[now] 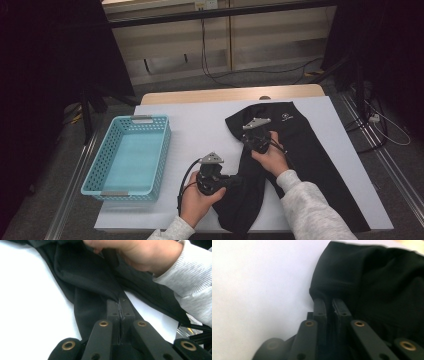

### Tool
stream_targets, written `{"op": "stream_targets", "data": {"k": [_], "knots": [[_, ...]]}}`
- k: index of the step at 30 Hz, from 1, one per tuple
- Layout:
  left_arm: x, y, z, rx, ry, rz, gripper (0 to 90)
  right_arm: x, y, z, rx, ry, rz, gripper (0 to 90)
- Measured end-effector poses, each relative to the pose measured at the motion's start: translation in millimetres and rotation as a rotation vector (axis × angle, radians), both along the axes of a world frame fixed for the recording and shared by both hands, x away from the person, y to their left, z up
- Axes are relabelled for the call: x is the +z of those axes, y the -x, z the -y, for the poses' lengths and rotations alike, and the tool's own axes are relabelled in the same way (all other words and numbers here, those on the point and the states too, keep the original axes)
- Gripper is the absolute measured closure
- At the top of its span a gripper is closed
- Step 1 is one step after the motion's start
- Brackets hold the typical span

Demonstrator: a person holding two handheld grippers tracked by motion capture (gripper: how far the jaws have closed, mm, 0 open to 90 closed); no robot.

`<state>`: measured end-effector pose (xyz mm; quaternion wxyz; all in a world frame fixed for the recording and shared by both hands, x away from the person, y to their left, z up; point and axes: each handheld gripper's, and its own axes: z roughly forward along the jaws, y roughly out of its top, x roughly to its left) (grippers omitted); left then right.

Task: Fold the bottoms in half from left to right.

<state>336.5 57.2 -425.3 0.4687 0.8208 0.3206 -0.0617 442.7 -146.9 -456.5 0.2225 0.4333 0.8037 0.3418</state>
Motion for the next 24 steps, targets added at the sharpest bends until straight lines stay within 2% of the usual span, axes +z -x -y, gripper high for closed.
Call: {"op": "stream_targets", "data": {"k": [5,7,9,12,15,17,18,19,21,22,23,24], "knots": [[5.4,0.2,4.5,-0.009,0.022,0.009,89.1,19.1,0.0,13.9,-0.031,-0.052,0.022,84.6],[9.1,0.2,8.9,-0.023,0.035,0.018,89.1,29.2,-0.3,23.5,-0.044,-0.113,0.019,84.5],[15.0,0.6,15.2,-0.035,0.054,0.029,89.1,38.9,0.0,34.8,-0.08,-0.203,0.006,84.5],[25.5,1.0,27.5,-0.061,0.081,0.047,89.1,50.3,1.4,49.2,-0.106,-0.211,0.027,84.8],[35.9,1.1,43.1,-0.087,0.128,0.057,89.1,58.7,1.8,67.0,-0.135,-0.237,0.024,85.0],[44.4,0.7,57.2,-0.123,0.153,0.061,89.1,66.2,1.8,82.1,-0.157,-0.237,0.034,85.1],[48.6,0.4,63.7,-0.139,0.161,0.079,89.0,70.7,1.1,91.4,-0.171,-0.235,0.035,85.2],[53.8,0.3,69.6,-0.143,0.165,0.128,88.6,75.4,0.0,102.2,-0.189,-0.232,0.04,85.4],[59.9,-2.5,70.2,-0.137,0.194,0.173,81.6,84.6,-2.1,128.1,-0.235,-0.245,0.04,86.0],[61.0,-4.3,67.7,-0.127,0.199,0.187,71.9,89.0,-2.7,147.0,-0.296,-0.264,0.058,85.3],[59.6,-8.3,63.0,-0.1,0.197,0.206,63.2,90.0,-3.1,158.5,-0.338,-0.277,0.07,81.5],[57.1,-12.0,59.6,-0.087,0.185,0.206,49.6,87.8,-4.4,173.4,-0.397,-0.283,0.069,66.9]]}}
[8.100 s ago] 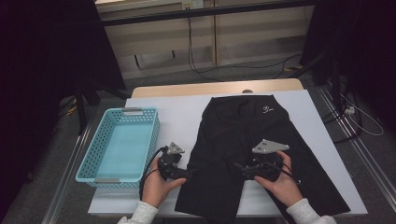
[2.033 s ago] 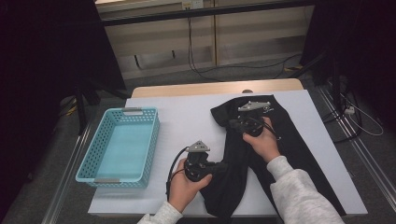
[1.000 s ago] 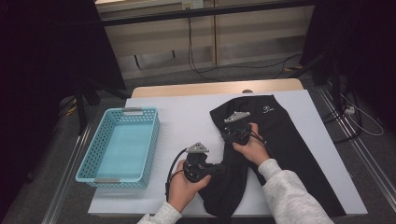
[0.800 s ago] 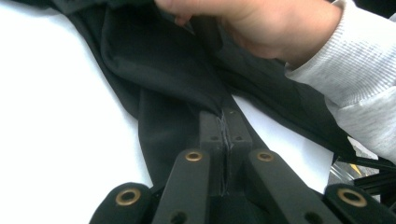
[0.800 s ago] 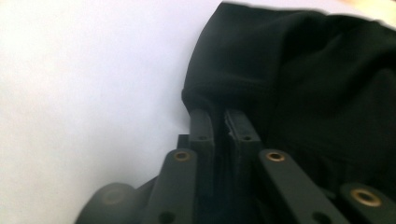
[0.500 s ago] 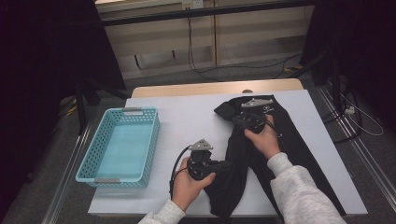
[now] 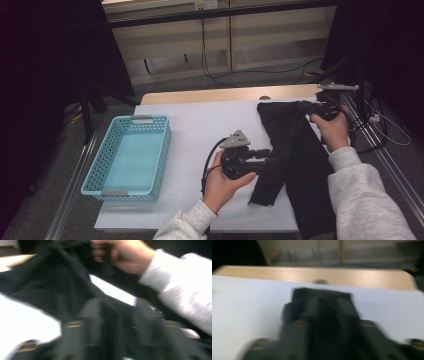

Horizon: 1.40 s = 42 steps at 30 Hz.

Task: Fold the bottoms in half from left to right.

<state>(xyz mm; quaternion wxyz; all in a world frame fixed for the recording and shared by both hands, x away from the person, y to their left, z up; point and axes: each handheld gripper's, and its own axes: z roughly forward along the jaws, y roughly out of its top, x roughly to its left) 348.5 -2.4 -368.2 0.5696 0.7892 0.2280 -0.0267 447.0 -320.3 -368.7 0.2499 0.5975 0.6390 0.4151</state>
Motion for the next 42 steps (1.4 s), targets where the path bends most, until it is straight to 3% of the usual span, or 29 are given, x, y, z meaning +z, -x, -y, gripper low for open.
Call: {"op": "stream_targets", "data": {"k": [1,2,5,9,11,13,15,22,27,29,34,42], "knots": [[-4.3,-4.6,-5.4,0.029,-0.017,-0.007,42.6,-2.5,-0.5,6.0,-0.021,0.015,-0.025,60.4],[-8.7,-8.7,-12.3,0.057,-0.038,-0.005,39.1,-6.0,0.5,10.1,-0.033,0.035,-0.046,62.0],[-22.4,-18.3,-31.4,0.097,-0.099,-0.001,32.5,-18.3,9.9,7.4,0.003,0.04,-0.044,55.7],[-42.1,-26.5,-56.1,0.13,-0.191,0.006,27.3,-34.6,29.2,-11.2,0.099,0.088,-0.075,42.5],[-50.7,-29.7,-67.6,0.147,-0.218,0.008,25.7,-42.4,41.7,-20.3,0.151,0.098,-0.087,38.6],[-57.4,-32.6,-75.6,0.157,-0.237,0.009,24.5,-49.7,53.6,-29.7,0.193,0.151,-0.103,34.9],[-62.8,-35.7,-83.3,0.172,-0.267,0.014,22.7,-55.9,65.6,-35.8,0.217,0.141,-0.1,32.7],[-69.1,-39.4,-93.7,0.191,-0.288,0.041,20.0,-68.8,98.5,-35.4,0.241,0.062,-0.119,20.8],[-67.9,-40.5,-100.6,0.211,-0.289,0.058,18.4,-68.0,119.9,-27.0,0.195,0.061,-0.099,19.9],[-67.2,-40.1,-103.6,0.214,-0.289,0.062,17.7,-68.3,127.8,-25.7,0.174,0.093,-0.096,20.0],[-68.1,-38.7,-105.6,0.203,-0.3,0.069,17.6,-71.3,139.8,-22.6,0.178,0.121,-0.118,28.2],[-70.0,-41.6,-109.8,0.204,-0.306,0.068,15.4,-73.7,148.2,-19.8,0.166,0.119,-0.129,40.7]]}}
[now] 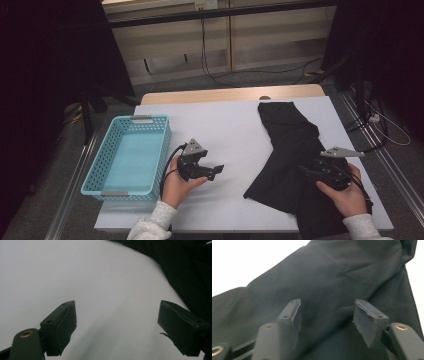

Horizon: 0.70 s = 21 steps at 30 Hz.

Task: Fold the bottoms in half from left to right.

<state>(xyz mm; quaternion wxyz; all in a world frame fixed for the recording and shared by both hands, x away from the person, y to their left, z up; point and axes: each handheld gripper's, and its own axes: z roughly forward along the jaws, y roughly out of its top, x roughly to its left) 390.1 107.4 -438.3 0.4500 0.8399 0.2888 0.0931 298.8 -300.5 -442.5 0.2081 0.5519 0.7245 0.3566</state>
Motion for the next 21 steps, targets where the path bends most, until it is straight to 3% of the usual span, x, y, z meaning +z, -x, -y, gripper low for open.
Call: {"op": "stream_targets", "data": {"k": [3,10,14,16,18,21], "knots": [[-1.3,-1.4,-2.4,0.008,-0.001,-0.004,15.0,-1.5,2.0,-0.6,0.001,0.023,0.007,43.2],[-1.4,-2.8,0.1,0.005,-0.004,-0.002,15.1,-3.2,7.4,1.1,-0.028,-0.009,-0.043,58.7],[-1.1,-2.7,1.8,0.002,-0.005,0.001,15.2,-5.0,7.1,-2.7,-0.022,-0.022,-0.077,61.1],[-0.9,-2.6,1.8,0.0,-0.004,0.0,15.3,-7.8,6.9,-5.0,-0.023,0.017,-0.092,61.1],[-0.9,-2.7,1.3,-0.001,-0.004,-0.003,15.4,-9.4,6.6,-6.4,-0.014,0.019,-0.079,61.9],[-1.7,-2.9,0.9,0.001,-0.004,0.0,15.6,-9.1,6.6,-8.6,-0.003,0.03,-0.084,70.5]]}}
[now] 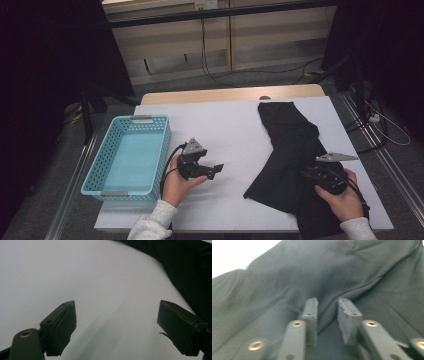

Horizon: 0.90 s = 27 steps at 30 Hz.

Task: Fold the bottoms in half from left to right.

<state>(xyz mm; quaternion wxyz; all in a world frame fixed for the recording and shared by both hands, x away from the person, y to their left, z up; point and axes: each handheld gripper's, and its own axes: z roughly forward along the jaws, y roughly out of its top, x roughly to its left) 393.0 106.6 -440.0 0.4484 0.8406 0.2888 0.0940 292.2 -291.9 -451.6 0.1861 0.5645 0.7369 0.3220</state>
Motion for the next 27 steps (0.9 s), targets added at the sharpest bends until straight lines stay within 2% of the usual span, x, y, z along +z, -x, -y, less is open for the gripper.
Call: {"op": "stream_targets", "data": {"k": [2,4,6,14,27], "knots": [[-0.2,0.1,0.0,-0.001,0.001,-0.003,15.7,0.2,-0.8,-0.7,0.017,-0.005,-0.003,80.6],[0.2,0.2,-0.1,-0.003,0.0,0.0,15.8,0.9,-0.8,-0.8,0.016,-0.01,-0.009,85.2],[1.0,0.8,0.3,0.004,0.005,0.0,16.3,1.6,-0.6,-1.0,0.039,-0.015,-0.002,88.5],[0.0,0.5,1.3,0.004,0.004,-0.002,16.6,11.2,3.6,6.0,0.042,-0.042,0.031,89.4],[0.7,0.1,1.1,0.011,0.017,-0.003,16.9,14.8,21.1,34.0,0.007,-0.072,0.034,89.2]]}}
